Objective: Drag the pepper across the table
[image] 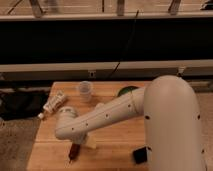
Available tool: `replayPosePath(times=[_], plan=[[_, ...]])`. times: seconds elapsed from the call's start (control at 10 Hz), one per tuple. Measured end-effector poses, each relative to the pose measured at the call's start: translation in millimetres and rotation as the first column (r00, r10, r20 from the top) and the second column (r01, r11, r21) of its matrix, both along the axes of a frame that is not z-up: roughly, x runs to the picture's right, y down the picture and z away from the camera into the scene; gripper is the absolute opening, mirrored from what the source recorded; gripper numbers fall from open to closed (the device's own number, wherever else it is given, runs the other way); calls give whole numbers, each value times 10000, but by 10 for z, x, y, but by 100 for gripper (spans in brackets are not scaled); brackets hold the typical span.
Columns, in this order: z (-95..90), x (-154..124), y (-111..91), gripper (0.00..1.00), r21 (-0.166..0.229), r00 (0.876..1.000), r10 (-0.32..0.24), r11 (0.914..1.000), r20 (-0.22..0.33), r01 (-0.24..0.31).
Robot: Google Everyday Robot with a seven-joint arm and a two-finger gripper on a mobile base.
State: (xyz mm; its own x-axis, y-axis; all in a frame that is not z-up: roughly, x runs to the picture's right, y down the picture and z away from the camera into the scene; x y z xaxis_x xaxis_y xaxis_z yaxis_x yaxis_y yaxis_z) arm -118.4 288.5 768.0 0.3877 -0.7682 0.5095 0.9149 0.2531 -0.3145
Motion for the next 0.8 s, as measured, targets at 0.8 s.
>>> replayPosePath(times=[0.8], plan=[[-7,-27,78,74,-12,9963,-583,9983,639,585]])
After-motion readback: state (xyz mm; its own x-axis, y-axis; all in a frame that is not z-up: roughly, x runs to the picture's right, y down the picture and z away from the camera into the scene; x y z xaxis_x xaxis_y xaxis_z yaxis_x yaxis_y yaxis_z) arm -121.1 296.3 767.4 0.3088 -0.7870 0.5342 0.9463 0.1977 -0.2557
